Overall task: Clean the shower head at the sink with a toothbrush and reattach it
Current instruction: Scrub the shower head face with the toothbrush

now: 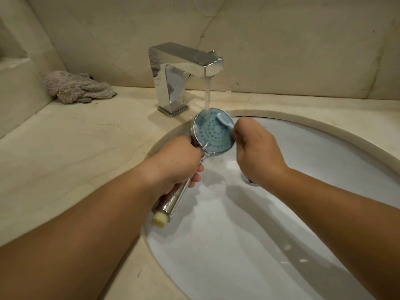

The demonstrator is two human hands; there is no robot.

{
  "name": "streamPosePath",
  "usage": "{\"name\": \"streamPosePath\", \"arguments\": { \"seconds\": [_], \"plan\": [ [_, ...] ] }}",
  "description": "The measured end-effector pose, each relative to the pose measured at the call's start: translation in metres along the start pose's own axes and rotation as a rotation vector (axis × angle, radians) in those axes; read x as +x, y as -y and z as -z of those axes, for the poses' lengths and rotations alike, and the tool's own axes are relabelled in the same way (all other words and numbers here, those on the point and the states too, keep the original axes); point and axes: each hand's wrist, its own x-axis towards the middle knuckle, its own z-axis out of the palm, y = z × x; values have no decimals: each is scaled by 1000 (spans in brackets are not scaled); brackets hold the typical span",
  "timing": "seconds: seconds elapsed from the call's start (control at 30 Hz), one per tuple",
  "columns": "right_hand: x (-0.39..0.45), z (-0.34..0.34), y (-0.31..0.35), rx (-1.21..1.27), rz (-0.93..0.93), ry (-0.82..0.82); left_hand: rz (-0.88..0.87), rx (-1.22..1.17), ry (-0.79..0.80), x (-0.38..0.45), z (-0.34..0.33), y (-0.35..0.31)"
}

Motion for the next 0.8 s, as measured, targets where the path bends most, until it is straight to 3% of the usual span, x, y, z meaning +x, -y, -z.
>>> {"name": "streamPosePath", "arguments": {
  "seconds": [0.07,0.2,0.3,0.43,0.57,0.7,0.8],
  "plan": [
    [-1,1,3,-40,123,40,-4,13,2,2,-2,-1],
    [8,9,1,-61,31,15,-10,48,-1,2,-3,-1],
    [-4,0,12,-153,286,123,-13,92,-25,4,-1,0],
    [9,5,6,-148,124,58,-29,111,-29,3,-1,-2],
    [-4,0,14,-189,305,125,-39,126,-19,1,-1,-3],
    [12,9,13,-147,75,30,-38,104,-14,0,-2,-4],
    [0,4,17,-180,257,93,-39,101,-12,0,-2,-3]
  ]
}}
